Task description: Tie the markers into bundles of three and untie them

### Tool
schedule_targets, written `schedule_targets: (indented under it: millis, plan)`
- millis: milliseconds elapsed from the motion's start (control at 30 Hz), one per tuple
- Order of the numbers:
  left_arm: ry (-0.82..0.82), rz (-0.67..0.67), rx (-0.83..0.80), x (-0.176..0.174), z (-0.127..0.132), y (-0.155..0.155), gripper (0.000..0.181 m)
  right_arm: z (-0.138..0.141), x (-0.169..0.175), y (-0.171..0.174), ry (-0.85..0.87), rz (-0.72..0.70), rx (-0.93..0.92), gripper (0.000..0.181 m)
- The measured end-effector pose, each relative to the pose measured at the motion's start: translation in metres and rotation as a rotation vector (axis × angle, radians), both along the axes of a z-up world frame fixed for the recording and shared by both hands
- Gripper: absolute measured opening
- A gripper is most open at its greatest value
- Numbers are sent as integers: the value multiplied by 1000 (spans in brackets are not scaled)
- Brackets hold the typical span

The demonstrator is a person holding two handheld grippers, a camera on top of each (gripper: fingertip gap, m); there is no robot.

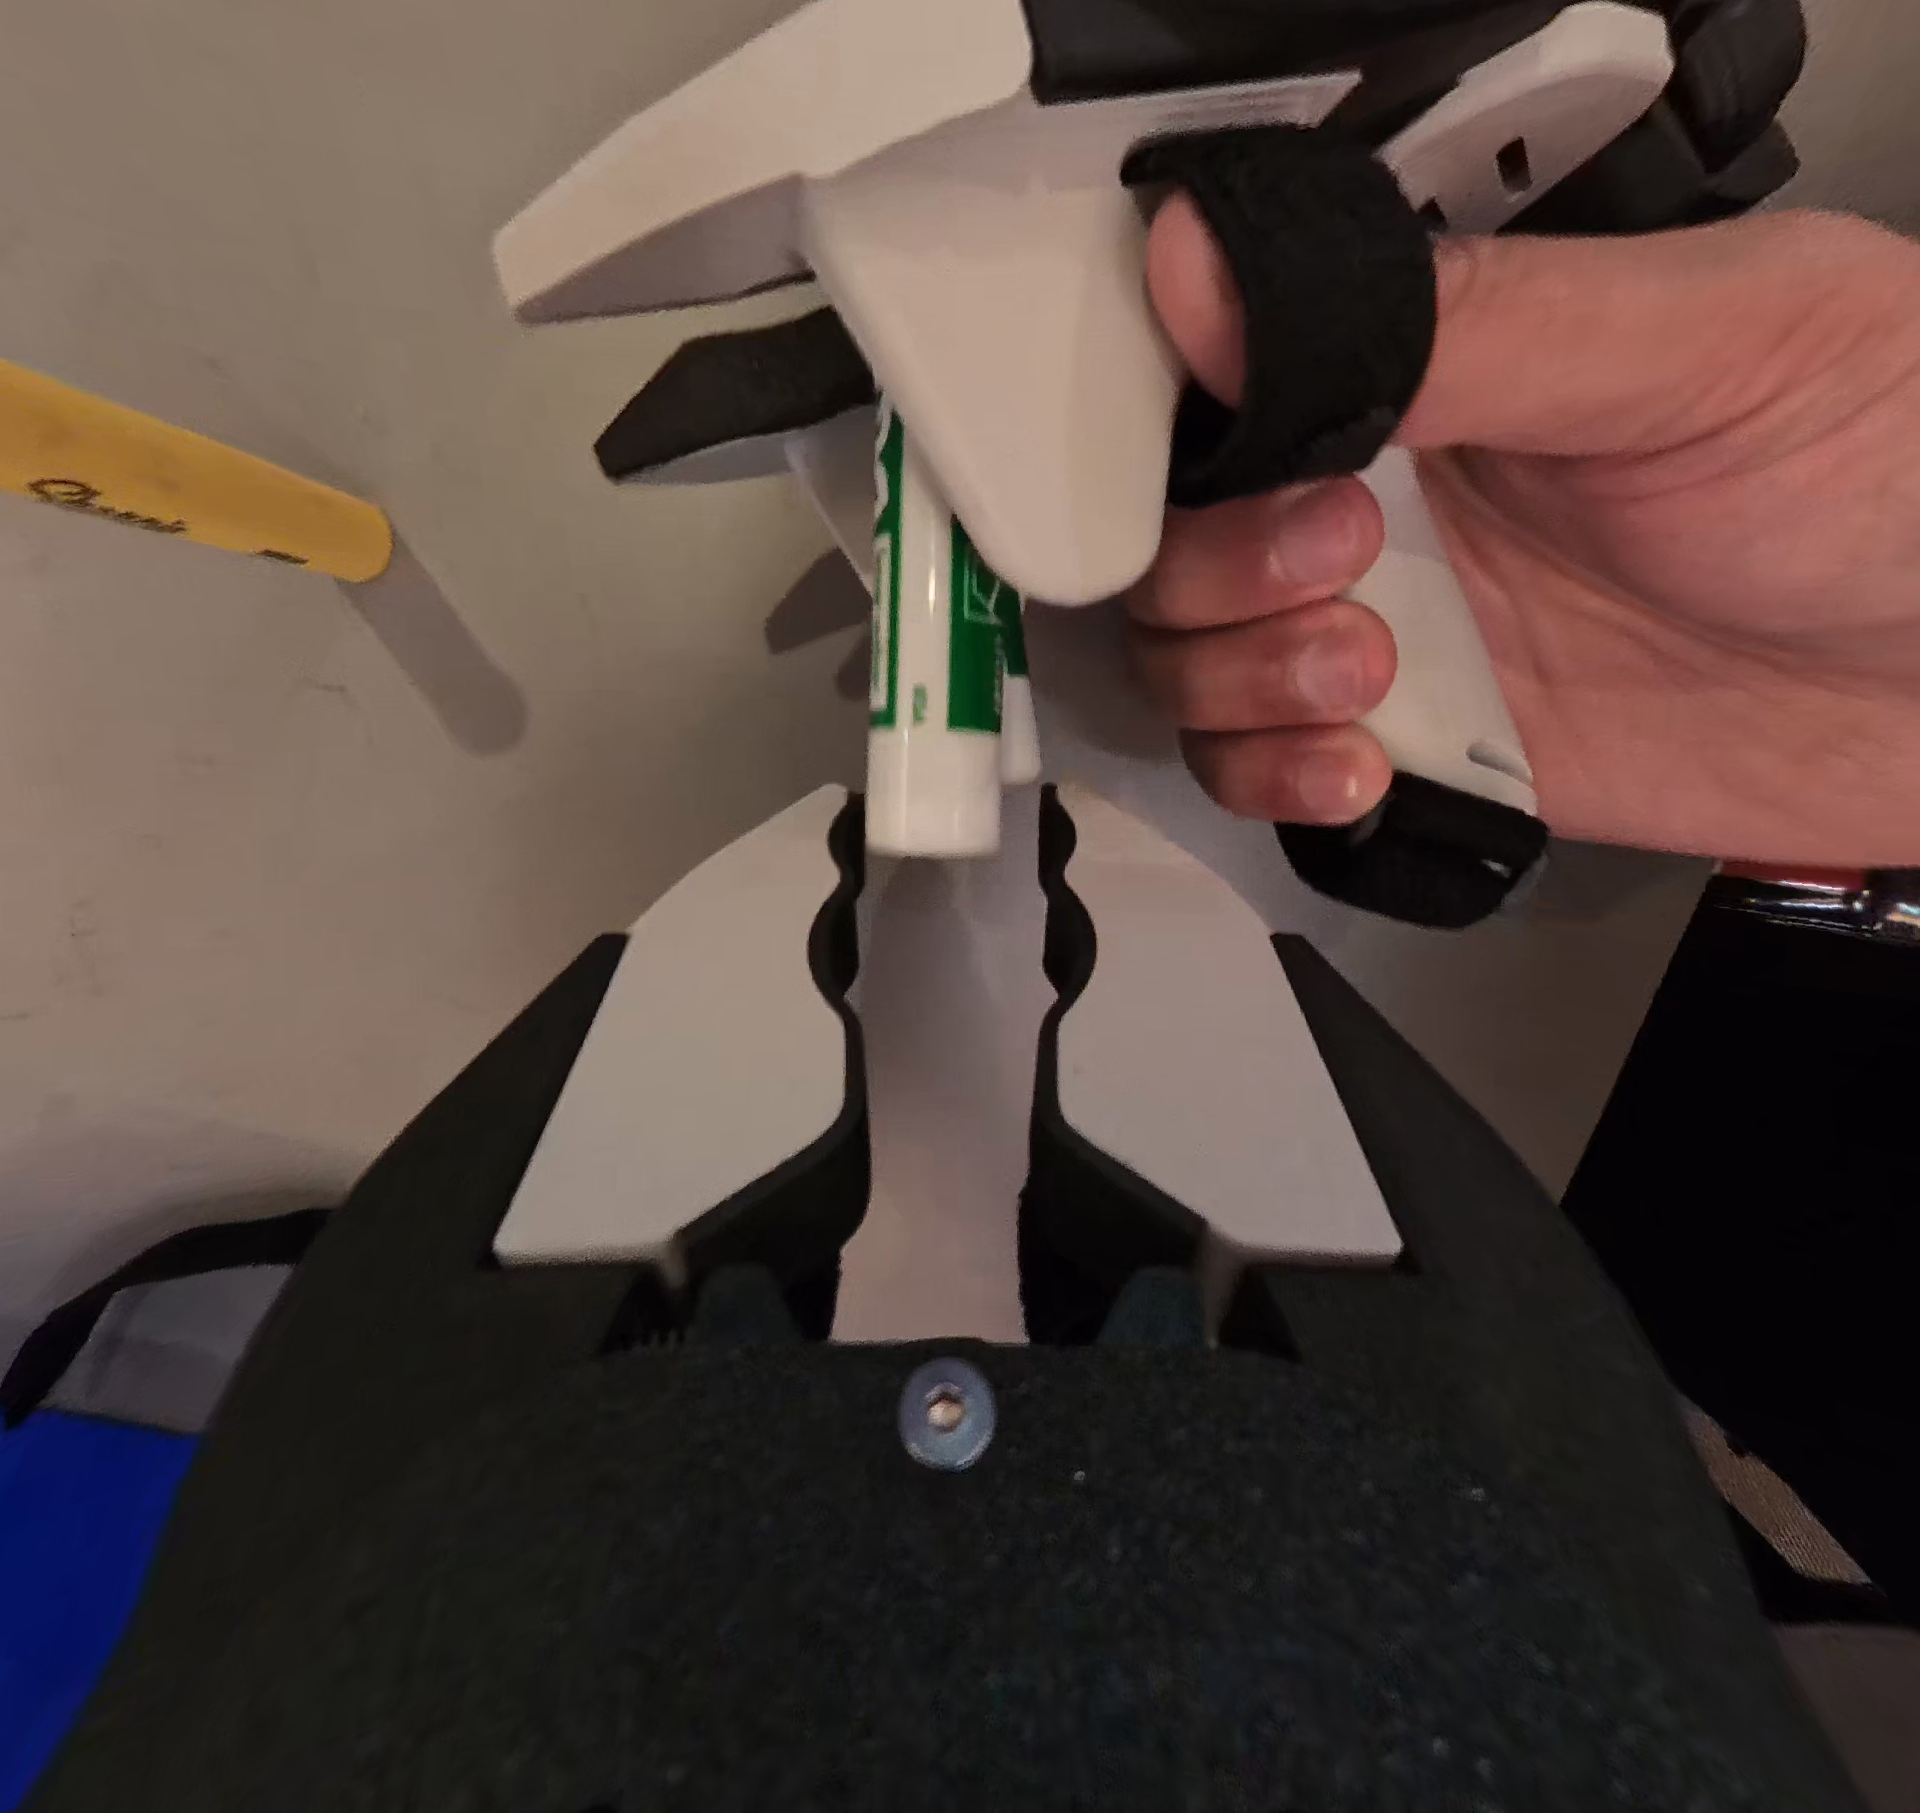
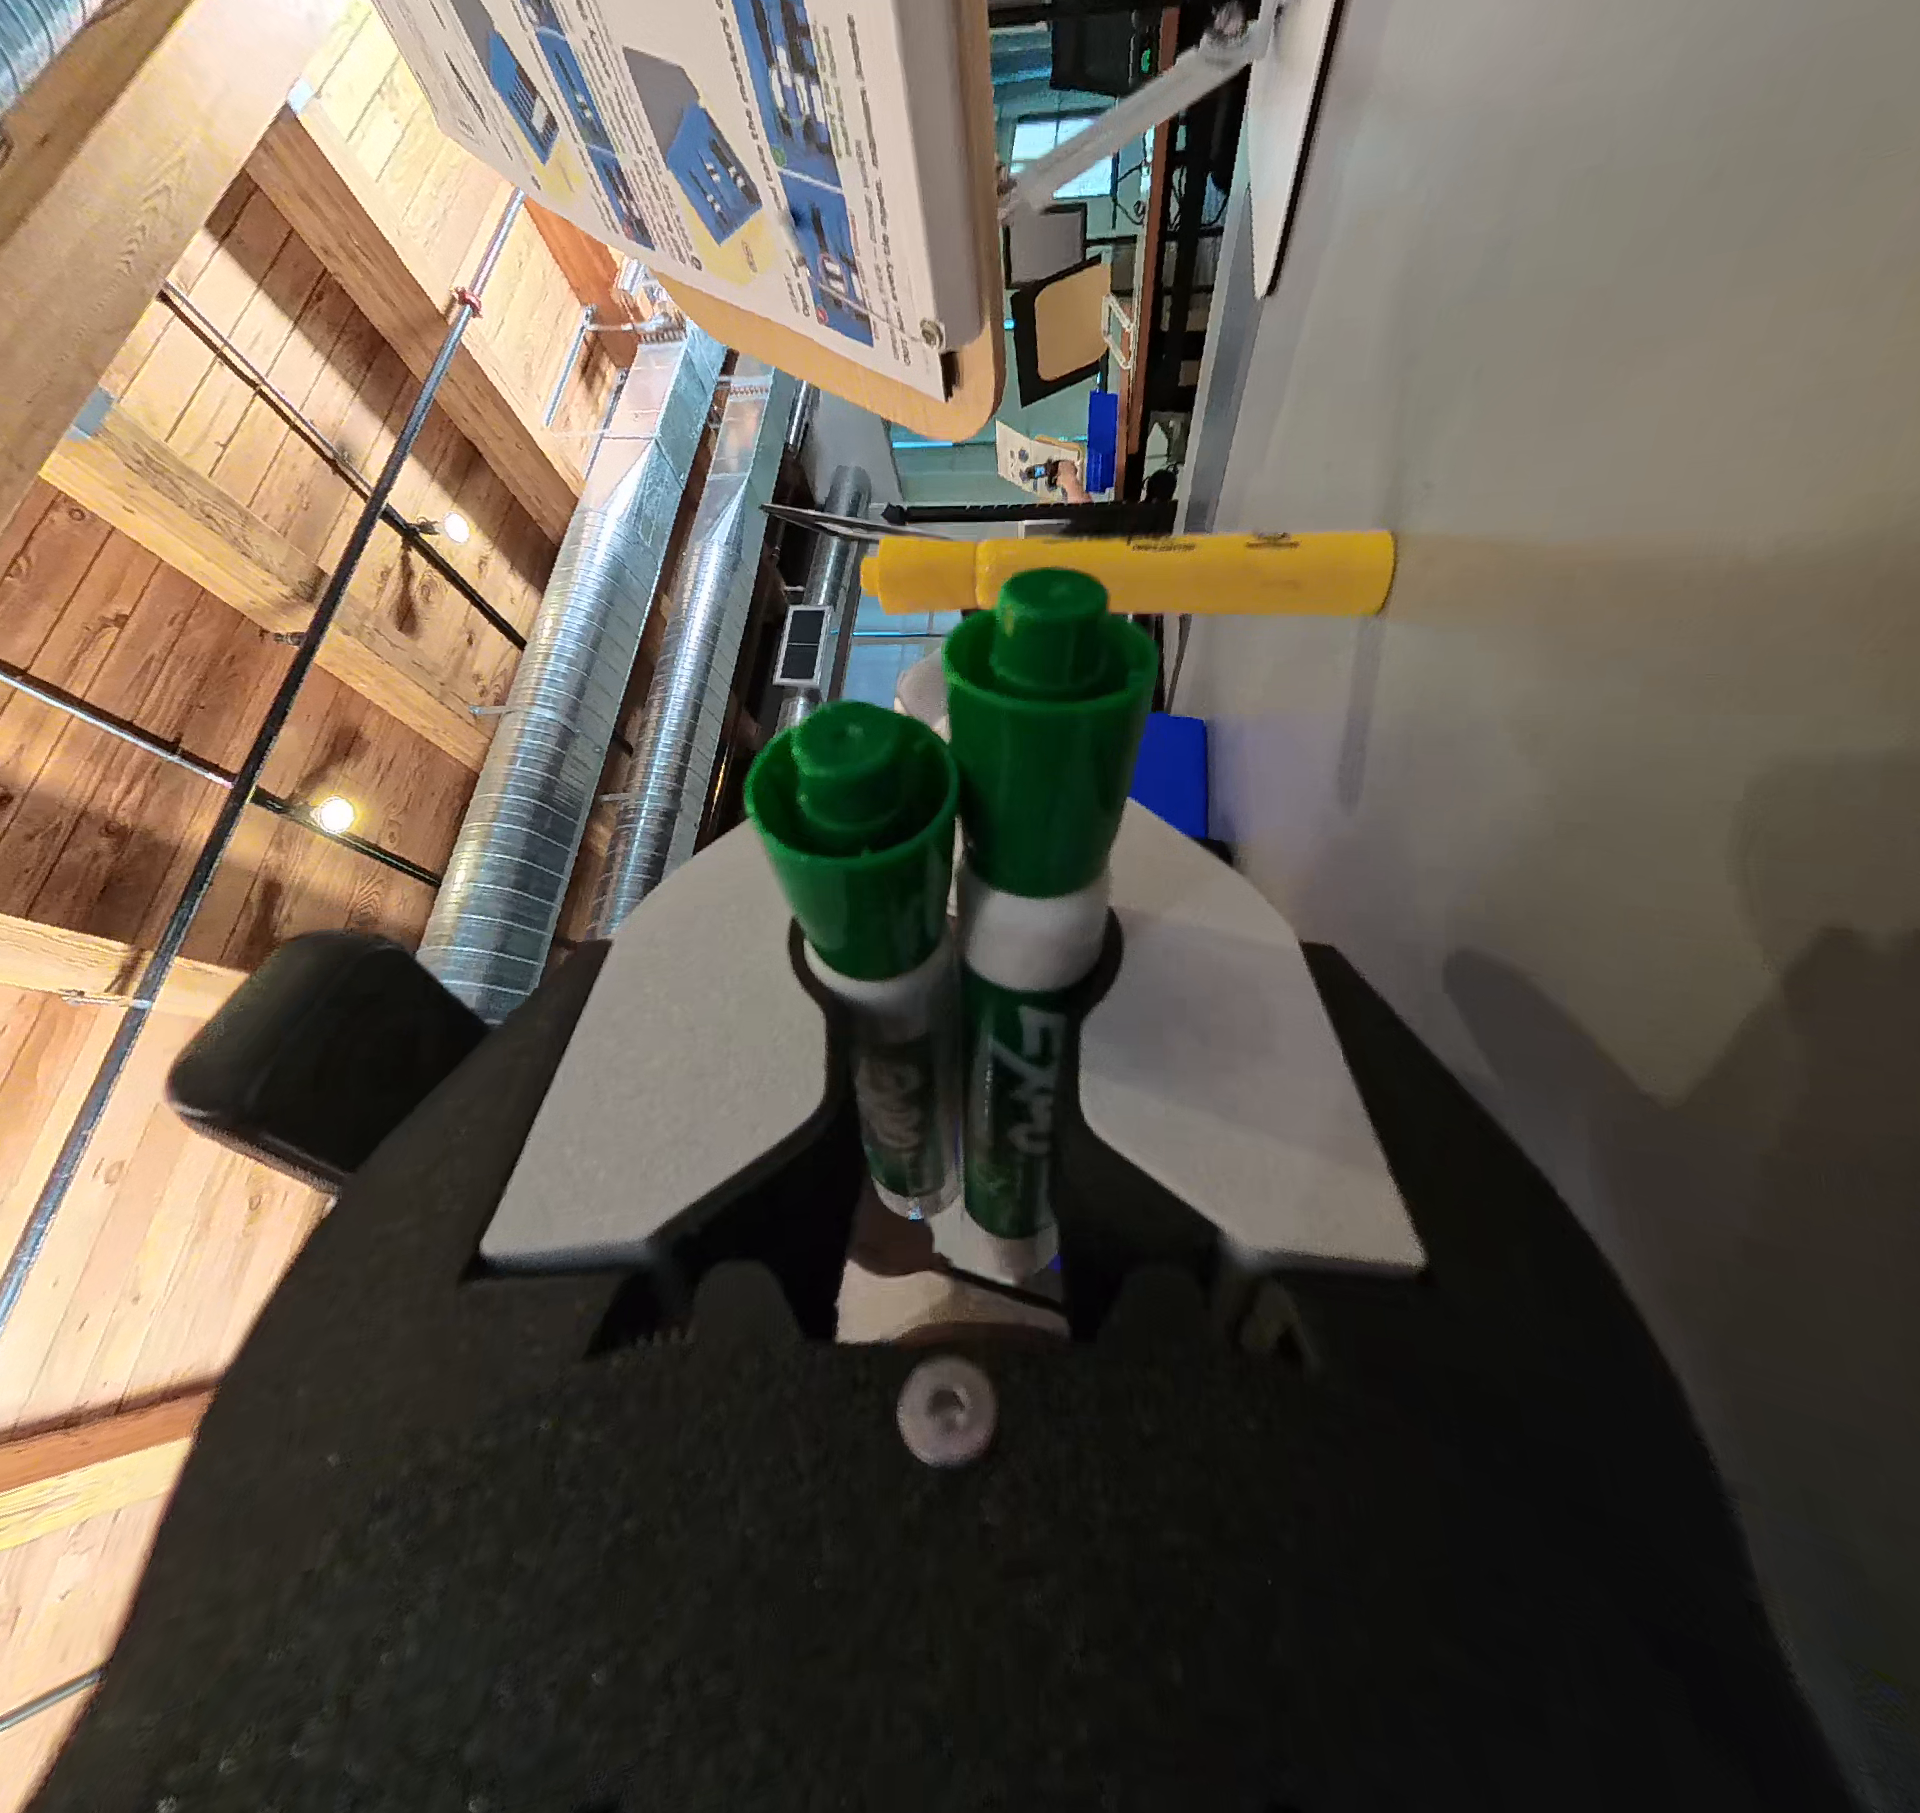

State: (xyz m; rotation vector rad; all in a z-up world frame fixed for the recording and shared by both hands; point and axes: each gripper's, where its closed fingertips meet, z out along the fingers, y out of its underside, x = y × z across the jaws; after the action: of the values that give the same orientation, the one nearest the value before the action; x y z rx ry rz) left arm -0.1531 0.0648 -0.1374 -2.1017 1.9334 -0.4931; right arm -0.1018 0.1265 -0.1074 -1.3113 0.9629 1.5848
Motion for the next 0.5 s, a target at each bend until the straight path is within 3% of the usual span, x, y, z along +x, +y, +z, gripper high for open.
schedule_targets:
  millis: [300, 500]
  plan:
    - [-219, 75, 106, 11, 24, 4, 31, -4, 24, 0, -41, -40, 8, 40]
    - [-353, 90, 137, 24, 23, 2, 42, 3, 21, -1, -28, -22, 34, 41]
